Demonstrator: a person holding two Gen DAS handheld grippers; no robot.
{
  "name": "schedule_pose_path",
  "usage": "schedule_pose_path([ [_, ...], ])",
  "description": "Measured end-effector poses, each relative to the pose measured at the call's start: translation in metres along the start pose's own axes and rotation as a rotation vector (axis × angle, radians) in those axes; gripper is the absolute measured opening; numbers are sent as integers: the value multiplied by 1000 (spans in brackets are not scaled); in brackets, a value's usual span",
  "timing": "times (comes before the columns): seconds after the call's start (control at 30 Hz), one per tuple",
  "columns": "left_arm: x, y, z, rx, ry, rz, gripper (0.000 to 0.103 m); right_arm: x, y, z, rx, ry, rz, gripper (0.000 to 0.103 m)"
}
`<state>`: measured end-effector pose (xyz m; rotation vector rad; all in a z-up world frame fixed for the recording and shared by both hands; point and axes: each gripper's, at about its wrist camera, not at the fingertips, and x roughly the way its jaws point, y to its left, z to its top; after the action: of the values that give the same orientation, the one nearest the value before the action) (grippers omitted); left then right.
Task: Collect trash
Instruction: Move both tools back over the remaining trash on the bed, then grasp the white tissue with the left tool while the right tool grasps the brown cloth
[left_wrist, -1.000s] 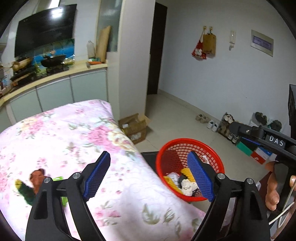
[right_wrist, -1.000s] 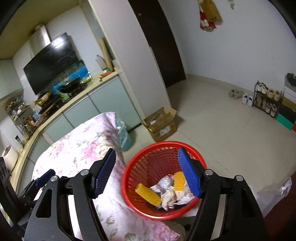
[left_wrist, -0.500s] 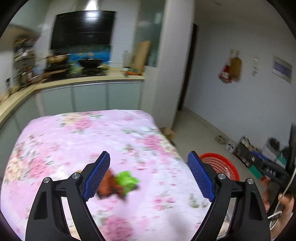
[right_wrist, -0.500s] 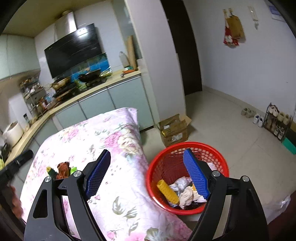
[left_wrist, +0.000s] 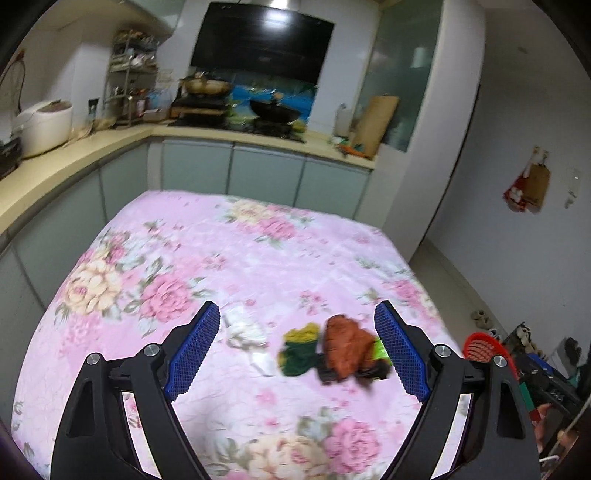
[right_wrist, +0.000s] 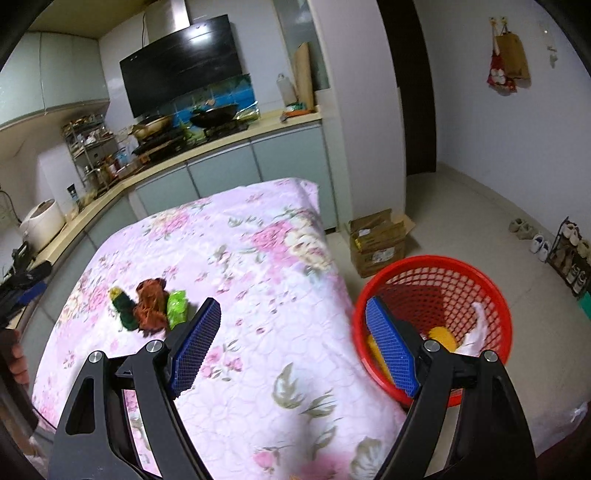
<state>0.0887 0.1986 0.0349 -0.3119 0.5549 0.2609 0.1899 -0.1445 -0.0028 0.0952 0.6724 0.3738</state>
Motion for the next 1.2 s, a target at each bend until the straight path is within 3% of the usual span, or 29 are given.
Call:
schedule_pose_path([
  [0.33, 71, 40, -10, -78, 120, 92, 83, 12, 22, -8, -25, 34, 38, 78],
  [0.7, 140, 45, -22, -77, 218, 151, 82, 25, 29, -9, -27, 68, 41, 78],
  [0.93, 154, 43, -26, -69, 240, 125, 58, 34, 39, -12, -39, 87, 49, 78],
  [0.97, 154, 44, -27, -73, 238, 121, 52, 36, 42, -13, -43, 89, 54, 78],
  [1.0, 154, 45, -27, -75, 241, 114, 39, 37, 44, -13, -47, 90, 57, 78],
  [1.2, 142, 43, -28, -65, 210, 96, 35, 47, 64, -11, -80, 90, 88, 78],
])
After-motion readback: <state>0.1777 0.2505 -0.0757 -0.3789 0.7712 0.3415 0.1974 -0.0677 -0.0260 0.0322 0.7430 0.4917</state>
